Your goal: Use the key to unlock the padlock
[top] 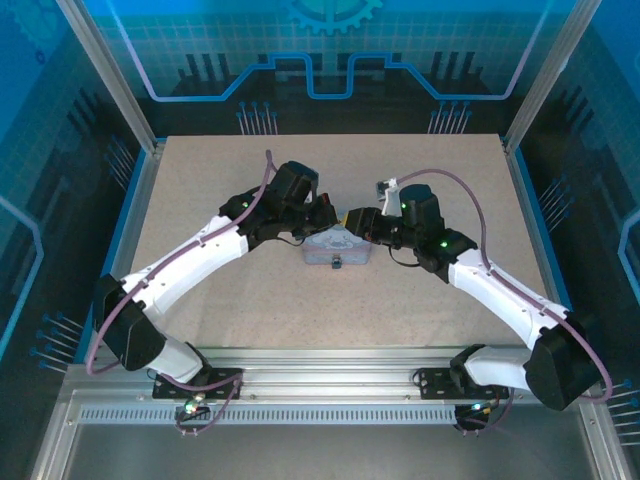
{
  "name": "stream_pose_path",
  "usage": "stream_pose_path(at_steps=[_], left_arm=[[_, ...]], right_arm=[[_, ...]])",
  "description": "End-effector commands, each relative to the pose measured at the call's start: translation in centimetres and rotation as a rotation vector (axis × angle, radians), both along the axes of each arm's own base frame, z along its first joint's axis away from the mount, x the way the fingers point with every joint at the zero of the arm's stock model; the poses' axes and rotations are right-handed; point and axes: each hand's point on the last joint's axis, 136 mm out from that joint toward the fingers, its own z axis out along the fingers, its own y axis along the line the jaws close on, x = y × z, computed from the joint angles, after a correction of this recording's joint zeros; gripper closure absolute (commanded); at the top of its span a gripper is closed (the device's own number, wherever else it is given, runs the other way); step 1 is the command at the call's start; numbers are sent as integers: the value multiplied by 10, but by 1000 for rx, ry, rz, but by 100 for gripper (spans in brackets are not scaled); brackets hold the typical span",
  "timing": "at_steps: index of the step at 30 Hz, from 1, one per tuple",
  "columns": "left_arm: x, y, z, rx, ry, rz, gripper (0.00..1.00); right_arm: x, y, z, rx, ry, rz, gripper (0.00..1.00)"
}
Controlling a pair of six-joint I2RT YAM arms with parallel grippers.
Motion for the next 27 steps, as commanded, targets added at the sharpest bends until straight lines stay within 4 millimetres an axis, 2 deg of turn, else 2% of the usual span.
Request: stream_pose_path(at_steps=[1,5,9,12,21,23,27], left_arm=[[-9,-5,14,-48,-23,-24,100],[-8,-4,14,-52,-24,-20,100],[-8,-4,14,-55,-25,-17,100],[-7,-6,15,-63,-27,-18,100],[-9,-8,15,-73,-20,-26,100],[-10,-7,15,-72,-18,-26,100],[-11,-5,15,-68,-22,-24,100]], right_arm=[[3,7,15,27,-24,21,75],[2,9,14,34,-20,32,79],[-2,14,18,51,-29,53,74],[-5,17,23,57,-44,68,74],[-4,9,22,17,-63,42,90],[-4,8,22,6,-66,39,99],[-5,6,19,-21,-64,45,100]])
